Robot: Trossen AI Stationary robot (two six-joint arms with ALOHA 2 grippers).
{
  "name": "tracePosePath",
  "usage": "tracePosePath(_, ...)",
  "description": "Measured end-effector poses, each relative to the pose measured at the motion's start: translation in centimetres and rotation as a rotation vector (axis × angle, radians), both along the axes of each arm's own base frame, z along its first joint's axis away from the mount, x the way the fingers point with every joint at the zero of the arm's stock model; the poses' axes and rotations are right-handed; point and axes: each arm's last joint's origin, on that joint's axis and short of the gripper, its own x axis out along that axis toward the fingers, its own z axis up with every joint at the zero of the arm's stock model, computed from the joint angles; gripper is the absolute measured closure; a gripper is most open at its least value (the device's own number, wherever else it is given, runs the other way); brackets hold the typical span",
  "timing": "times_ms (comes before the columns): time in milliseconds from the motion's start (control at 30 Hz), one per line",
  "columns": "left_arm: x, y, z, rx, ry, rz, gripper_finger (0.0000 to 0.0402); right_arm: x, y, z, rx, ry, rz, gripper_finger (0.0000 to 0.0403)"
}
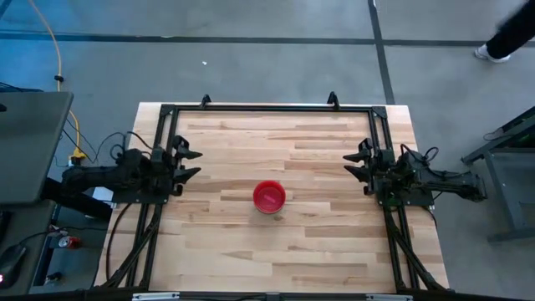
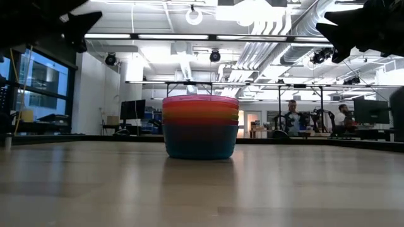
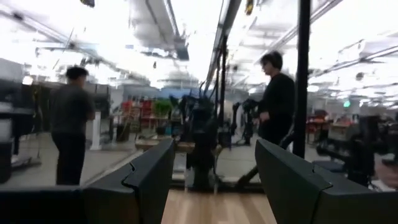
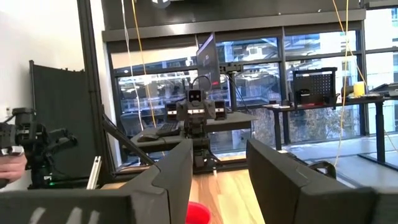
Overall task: Nest bowls inside each other
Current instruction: Return to Home Position
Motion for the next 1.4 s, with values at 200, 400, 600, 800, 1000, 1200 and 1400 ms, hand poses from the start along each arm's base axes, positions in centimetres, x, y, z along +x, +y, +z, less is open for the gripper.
tracePosePath(200, 0.0, -0.1, 0.0, 0.028, 0.006, -0.038, 0.0186, 0.0, 0.0, -0.1, 0.000, 0.016, 0.000, 0.0259)
tracePosePath(400, 0.4, -0.3, -1.3, 0.025, 0.141, -0.117, 0.0186, 0.3, -0.1, -1.5, 0.017, 0.154, -0.012, 0.0259)
tracePosePath(600, 0.5, -0.3, -2.5, -0.043, 0.261, -0.146, 0.0186, 0.5, -0.2, -2.8, 0.086, 0.288, -0.034, 0.0259)
tracePosePath(800, 0.6, -0.3, -2.9, -0.091, 0.301, -0.138, 0.0186, 0.5, -0.2, -2.8, 0.096, 0.293, -0.033, 0.0259)
tracePosePath(1000, 0.8, 0.0, -3.2, -0.113, 0.333, -0.055, 0.0186, 0.5, -0.1, -2.8, 0.091, 0.301, -0.027, 0.0259)
tracePosePath(1200, 0.9, 0.3, -3.6, -0.221, 0.356, 0.027, 0.0186, 0.5, -0.2, -2.9, 0.092, 0.302, -0.031, 0.0259)
tracePosePath(1400, 1.0, 0.3, -3.8, -0.292, 0.371, 0.019, 0.0186, 0.5, -0.2, -2.8, 0.096, 0.302, -0.031, 0.0259)
